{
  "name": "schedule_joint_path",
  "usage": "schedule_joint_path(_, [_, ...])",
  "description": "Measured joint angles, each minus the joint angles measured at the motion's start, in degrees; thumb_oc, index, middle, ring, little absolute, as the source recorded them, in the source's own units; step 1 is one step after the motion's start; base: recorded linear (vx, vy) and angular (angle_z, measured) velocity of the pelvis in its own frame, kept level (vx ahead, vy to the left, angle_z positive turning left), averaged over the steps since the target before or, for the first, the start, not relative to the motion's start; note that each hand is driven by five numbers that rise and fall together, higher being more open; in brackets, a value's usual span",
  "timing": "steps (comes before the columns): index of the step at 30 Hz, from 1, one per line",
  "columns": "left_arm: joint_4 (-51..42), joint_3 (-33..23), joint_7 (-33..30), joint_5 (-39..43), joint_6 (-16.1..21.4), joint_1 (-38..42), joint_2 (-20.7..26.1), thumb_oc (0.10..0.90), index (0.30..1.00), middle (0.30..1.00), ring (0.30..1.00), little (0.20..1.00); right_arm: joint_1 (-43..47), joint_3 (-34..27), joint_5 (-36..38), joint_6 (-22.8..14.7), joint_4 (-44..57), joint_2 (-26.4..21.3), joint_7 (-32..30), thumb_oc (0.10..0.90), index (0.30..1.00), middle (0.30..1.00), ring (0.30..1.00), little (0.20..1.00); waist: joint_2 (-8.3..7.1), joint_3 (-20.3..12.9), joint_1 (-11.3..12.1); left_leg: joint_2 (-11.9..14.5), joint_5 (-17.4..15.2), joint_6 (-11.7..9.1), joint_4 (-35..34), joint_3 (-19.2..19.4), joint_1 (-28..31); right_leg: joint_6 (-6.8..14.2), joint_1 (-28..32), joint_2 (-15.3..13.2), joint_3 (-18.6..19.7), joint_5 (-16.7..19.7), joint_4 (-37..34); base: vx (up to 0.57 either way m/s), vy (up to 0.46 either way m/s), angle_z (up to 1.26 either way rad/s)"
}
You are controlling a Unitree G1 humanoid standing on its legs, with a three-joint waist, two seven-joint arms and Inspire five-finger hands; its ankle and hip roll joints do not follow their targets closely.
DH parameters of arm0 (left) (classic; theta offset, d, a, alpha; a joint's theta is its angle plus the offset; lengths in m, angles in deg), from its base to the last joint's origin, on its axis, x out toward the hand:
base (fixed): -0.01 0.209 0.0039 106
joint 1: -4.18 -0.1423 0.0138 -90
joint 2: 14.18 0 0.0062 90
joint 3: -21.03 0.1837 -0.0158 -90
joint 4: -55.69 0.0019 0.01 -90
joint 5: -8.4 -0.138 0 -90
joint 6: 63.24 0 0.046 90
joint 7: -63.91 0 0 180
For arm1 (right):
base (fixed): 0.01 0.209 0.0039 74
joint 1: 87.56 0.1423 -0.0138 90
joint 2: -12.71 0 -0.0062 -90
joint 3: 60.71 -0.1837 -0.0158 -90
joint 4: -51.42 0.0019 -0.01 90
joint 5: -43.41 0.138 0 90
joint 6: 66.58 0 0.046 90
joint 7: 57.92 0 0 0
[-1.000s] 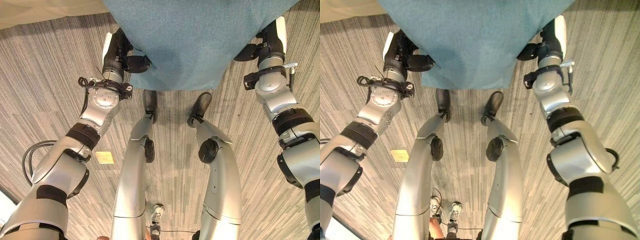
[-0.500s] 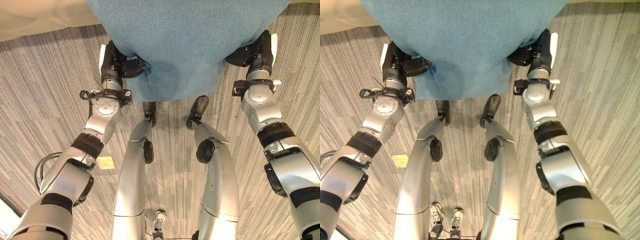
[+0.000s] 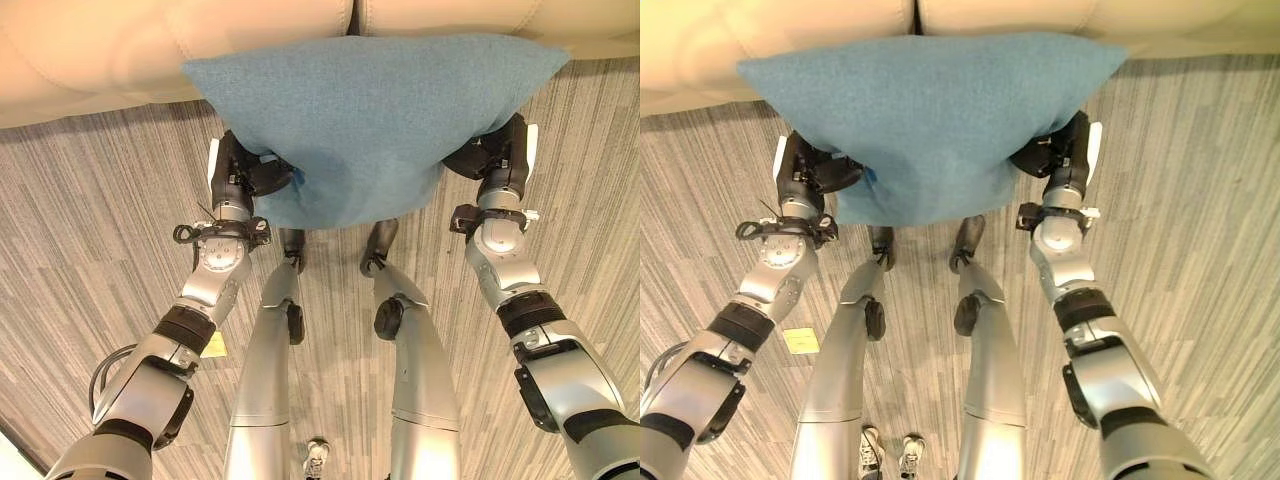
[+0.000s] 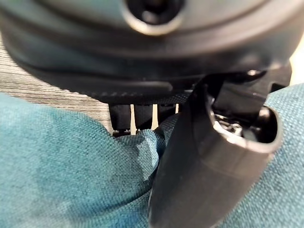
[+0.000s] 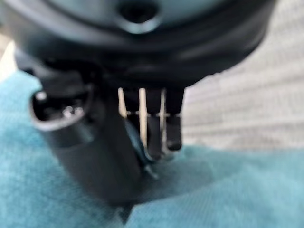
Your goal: Pick up all the scattered cushions and arrange them neatly on the sofa.
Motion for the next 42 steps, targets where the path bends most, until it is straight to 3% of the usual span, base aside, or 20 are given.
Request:
schedule_joint_path(3, [0.2,0.74,-2.29,-1.51,0.0,0.14,-2.15,0.4,0.3,0.3,0.3,0.3,1.27,-0.09,-3.64,2.59,-3.77,1.08,-3.23,0.4,0.3,0.3,0.3,0.3,0.0,0.0,0.61,0.04,1.6,-1.22,-3.57,-1.25,3.31,-0.25,3.02,0.24,-1.14,0.08,-1.7,-0.01,-0.036,0.09])
schedule_joint_path(11, [0.18,1.13,-3.87,-1.74,-0.1,-0.02,-2.18,0.4,0.3,0.3,0.3,0.3,-1.74,-1.37,-4.83,3.67,0.91,1.86,-4.13,0.4,0.3,0.3,0.3,0.3,0.01,0.0,1.23,0.42,2.56,-1.33,-6.1,-1.34,5.8,-0.52,4.86,0.86,-1.18,0.26,-3.09,0.01,0.002,0.0])
schedule_joint_path(12, [0.07,0.42,-3.83,-1.74,-0.3,0.01,-2.09,0.4,0.3,0.3,0.3,0.3,-2.57,-1.81,-4.38,4.45,3.16,2.0,-4.0,0.4,0.3,0.3,0.3,0.3,0.09,1.01,1.16,0.45,2.6,-1.33,-6.28,-1.21,7.35,-0.88,6.45,0.84,-1.2,0.49,-3.29,0.03,0.0,-0.02])
schedule_joint_path(13, [-0.22,-0.86,-3.81,-1.67,-1.37,-0.35,-2.1,0.4,0.3,0.3,0.3,0.3,-3.9,-2.29,-3.71,5.0,6.64,2.65,-3.92,0.4,0.3,0.3,0.3,0.3,0.05,5.26,0.57,0.47,2.61,-1.34,-7.24,-1.09,13.24,-1.19,12.31,0.95,-1.21,0.69,-4.4,0.04,0.009,-0.02])
schedule_joint_path(14, [-0.18,-1.25,-3.83,-1.64,-1.52,-1.73,-2.1,0.4,0.3,0.3,0.3,0.3,-5.09,-2.12,-3.65,4.98,7.17,3.62,-3.86,0.4,0.3,0.3,0.3,0.3,0.12,5.48,0.18,0.45,2.57,-1.36,-8.33,-1.13,15.59,-1.07,14.58,1.09,-1.24,0.64,-5.36,0.04,0.0,-0.03])
schedule_joint_path(17, [-4.23,-2.09,-3.79,-1.71,-1.29,-8.96,-2.38,0.4,0.3,0.3,0.3,0.3,-14.83,-2.41,-3.49,3.55,14.6,5.15,-3.54,0.4,0.3,0.3,0.3,0.3,0.26,-1.72,-0.25,0.17,2.35,-1.46,-10.34,-1.19,17.06,0.32,15.69,1.19,-1.01,-0.23,-6.44,0.0,0.0,0.0])
schedule_joint_path(23, [-7.88,-4.12,-3.58,-1.74,-1.32,-12.85,-2.59,0.4,0.3,0.3,0.3,0.3,-20.94,-3.48,-2.46,3.07,21.81,6.09,-2.3,0.4,0.3,0.3,0.3,0.3,0.24,-1.33,-0.2,0.2,2.87,-1.39,-13.55,-1.07,25.33,-0.06,23.56,1.72,-1.24,0.41,-9.14,0.0,0.0,0.0])
schedule_joint_path(24, [-8.28,-4.76,-3.55,-1.7,-1.37,-15.73,-3.04,0.4,0.3,0.3,0.3,0.3,-24.36,-3.24,-1.96,3.04,24.11,6.93,-1.47,0.4,0.3,0.3,0.3,0.3,0.2,-0.29,-0.28,0.24,3.11,-1.47,-15.47,-1.06,30.37,-0.09,28.33,1.99,-1.4,0.49,-10.63,0.03,-0.004,-0.04])
schedule_joint_path(28, [-12.69,-6.11,-2.29,-2.25,-1.25,-25.95,-3.94,0.4,0.3,0.3,0.3,0.3,-33.8,-2.68,-1.79,2.84,29.26,7.43,0.93,0.4,0.3,0.3,0.3,0.3,0.36,-1.75,-0.12,0.41,2.77,-1.78,-18.94,-1.25,39.86,1.04,37.43,2.58,-1.43,-0.31,-13.23,-0.01,0.003,-0.02])
schedule_joint_path(31, [-13.92,-6.69,-1.23,-2.29,-1.33,-29.47,-4.1,0.4,0.3,0.3,0.3,0.3,-36.41,-2.38,-1.82,2.88,30.46,6.78,2.61,0.4,0.3,0.3,0.3,0.3,0.53,-1.99,-0.31,0.46,2.64,-1.83,-20.5,-2.01,45.02,1.34,43.1,2.86,-2.52,-0.62,-15.13,0.06,-0.036,0.11])
schedule_joint_path(35, [-17.37,-7.76,0.68,-2.32,-1.58,-37.9,-3.52,0.4,0.3,0.3,0.3,0.3,-41.02,-2.7,-2.74,3.37,31.16,6.47,6.2,0.4,0.3,0.3,0.3,0.3,0.82,-2.14,0.12,1.28,3.21,-2.36,-25.68,-2.67,57.42,1.5,55.97,4.54,-3.47,-0.38,-20.63,0.05,-0.054,0.05])
schedule_joint_path(38, [-18.87,-7.89,1.74,-2.4,-1.56,-42.42,-3.63,0.4,0.3,0.3,0.3,0.3,-45.27,-2.57,-3.73,3.36,33.74,6.22,7.54,0.4,0.3,0.3,0.3,0.3,1.66,-5.9,0.19,1.78,2.9,-3.05,-27.86,-3.31,60.16,2.12,59.24,5.41,-4.32,-0.8,-23.06,0.04,-0.064,0.11])
schedule_joint_path(42, [-20.05,-9.51,3.31,-2.48,-2.06,-46.79,-4.78,0.4,0.3,0.3,0.3,0.3,-50.48,-4.07,-4.78,3.74,37.82,6.38,10.13,0.4,0.3,0.3,0.3,0.3,3.16,-8.29,0.34,2.87,3.88,-3.73,-30.35,-4.19,65.26,1.95,66.41,7.55,-5.5,0.86,-29.22,0.03,-0.071,0.08])
